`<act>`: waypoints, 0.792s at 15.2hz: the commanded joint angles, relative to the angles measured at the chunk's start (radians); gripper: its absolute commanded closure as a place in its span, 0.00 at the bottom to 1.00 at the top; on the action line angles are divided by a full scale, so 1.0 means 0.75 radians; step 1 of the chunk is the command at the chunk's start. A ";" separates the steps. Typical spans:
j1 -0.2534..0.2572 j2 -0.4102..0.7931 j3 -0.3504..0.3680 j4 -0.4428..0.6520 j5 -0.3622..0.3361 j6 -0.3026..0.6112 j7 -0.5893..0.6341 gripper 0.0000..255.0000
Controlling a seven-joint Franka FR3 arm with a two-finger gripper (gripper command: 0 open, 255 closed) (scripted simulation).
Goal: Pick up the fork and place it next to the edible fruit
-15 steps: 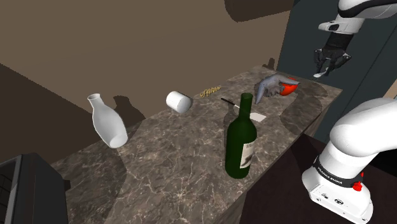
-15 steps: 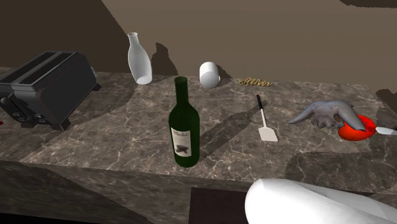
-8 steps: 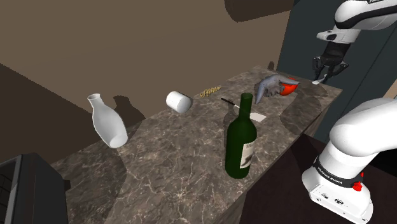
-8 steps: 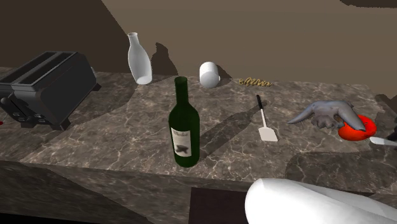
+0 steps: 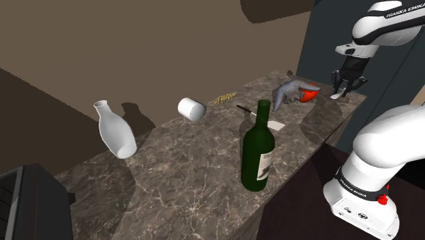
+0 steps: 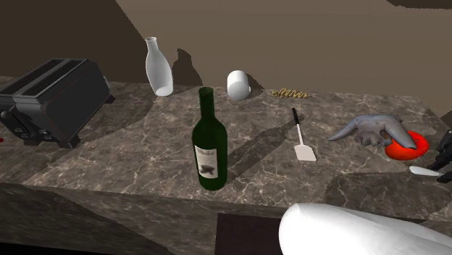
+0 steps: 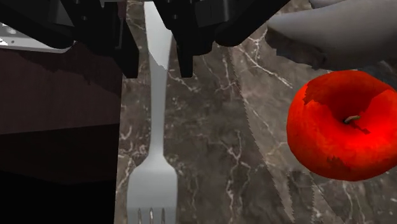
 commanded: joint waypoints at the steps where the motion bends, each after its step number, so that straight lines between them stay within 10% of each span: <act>1: 0.005 0.018 -0.018 -0.024 -0.005 0.042 -0.002 1.00; 12: 0.045 0.142 -0.142 -0.137 -0.026 0.281 -0.037 1.00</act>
